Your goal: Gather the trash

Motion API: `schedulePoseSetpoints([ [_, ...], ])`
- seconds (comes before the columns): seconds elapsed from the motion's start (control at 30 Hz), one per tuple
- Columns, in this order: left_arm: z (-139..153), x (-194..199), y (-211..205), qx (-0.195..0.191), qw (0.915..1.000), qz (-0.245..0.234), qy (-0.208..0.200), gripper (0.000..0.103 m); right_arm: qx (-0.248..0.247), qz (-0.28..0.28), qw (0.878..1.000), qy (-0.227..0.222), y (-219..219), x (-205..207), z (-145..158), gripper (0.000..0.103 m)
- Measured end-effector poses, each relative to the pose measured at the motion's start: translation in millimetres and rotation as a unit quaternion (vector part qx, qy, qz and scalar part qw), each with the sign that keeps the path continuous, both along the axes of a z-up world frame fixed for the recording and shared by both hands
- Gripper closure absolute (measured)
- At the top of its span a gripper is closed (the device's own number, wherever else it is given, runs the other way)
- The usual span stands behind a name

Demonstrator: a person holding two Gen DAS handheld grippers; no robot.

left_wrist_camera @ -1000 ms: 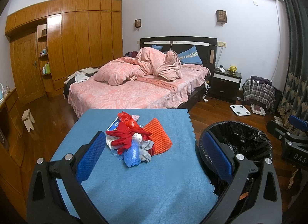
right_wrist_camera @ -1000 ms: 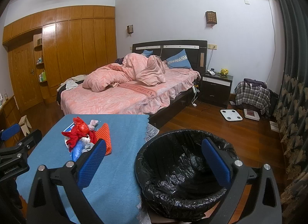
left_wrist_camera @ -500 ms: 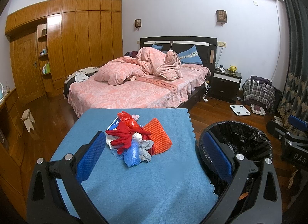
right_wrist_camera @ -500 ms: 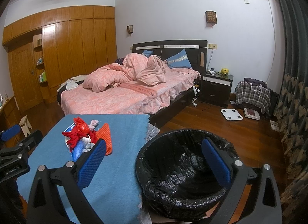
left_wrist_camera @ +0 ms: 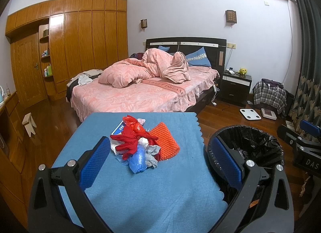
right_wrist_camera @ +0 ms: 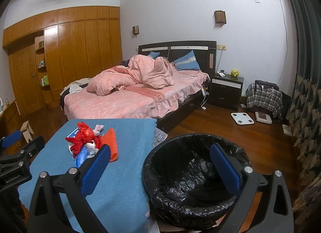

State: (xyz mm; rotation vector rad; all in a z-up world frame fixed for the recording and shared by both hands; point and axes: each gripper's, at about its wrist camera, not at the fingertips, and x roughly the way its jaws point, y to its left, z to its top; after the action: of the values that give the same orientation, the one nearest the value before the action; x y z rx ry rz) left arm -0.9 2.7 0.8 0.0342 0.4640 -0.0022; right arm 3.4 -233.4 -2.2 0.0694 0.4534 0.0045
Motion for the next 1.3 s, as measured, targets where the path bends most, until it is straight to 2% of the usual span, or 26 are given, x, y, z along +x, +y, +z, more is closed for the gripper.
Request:
schedulePoseSetpoints([
  [0.2,1.7,0.7,2.9,-0.001,1.0,0.002,0.001,0.005,0.0,0.005,1.0,-0.002,10.8,1.1,-0.2,0.006],
  [0.27,0.8,2.5,5.3,-0.001,1.0,0.004,0.0,0.005,0.002,0.007,1.0,-0.003,12.4,6.2,-12.3,0.006],
  [0.3,-9.4,9.1,10.5,-0.002,1.0,0.006,0.0,0.005,0.002,0.008,1.0,-0.003,12.0,7.7,-12.0,0.006],
  [0.53,-26.7,24.3,43.6,-0.021,0.9991,0.037,0.002,0.005,0.01,0.024,1.0,-0.001,29.5,29.9,-24.3,0.006],
  [0.67,-45.7,36.3,66.7,-0.013,0.9981,0.059,0.015,0.005,0.015,0.036,0.999,0.004,40.9,48.5,-39.1,0.006],
  [0.9,-80.4,54.3,94.2,0.024,0.9959,0.082,0.029,0.005,0.005,0.062,0.997,0.034,73.0,83.4,-77.6,0.006],
  [1.07,-101.8,65.6,101.6,0.027,0.9963,0.074,0.033,0.005,0.003,0.082,0.995,0.051,97.5,103.2,-105.7,0.006],
  [1.3,-134.6,91.0,105.8,0.03,0.9947,0.067,0.073,0.005,-0.009,0.099,0.992,0.076,119.4,127.9,-132.3,0.006],
])
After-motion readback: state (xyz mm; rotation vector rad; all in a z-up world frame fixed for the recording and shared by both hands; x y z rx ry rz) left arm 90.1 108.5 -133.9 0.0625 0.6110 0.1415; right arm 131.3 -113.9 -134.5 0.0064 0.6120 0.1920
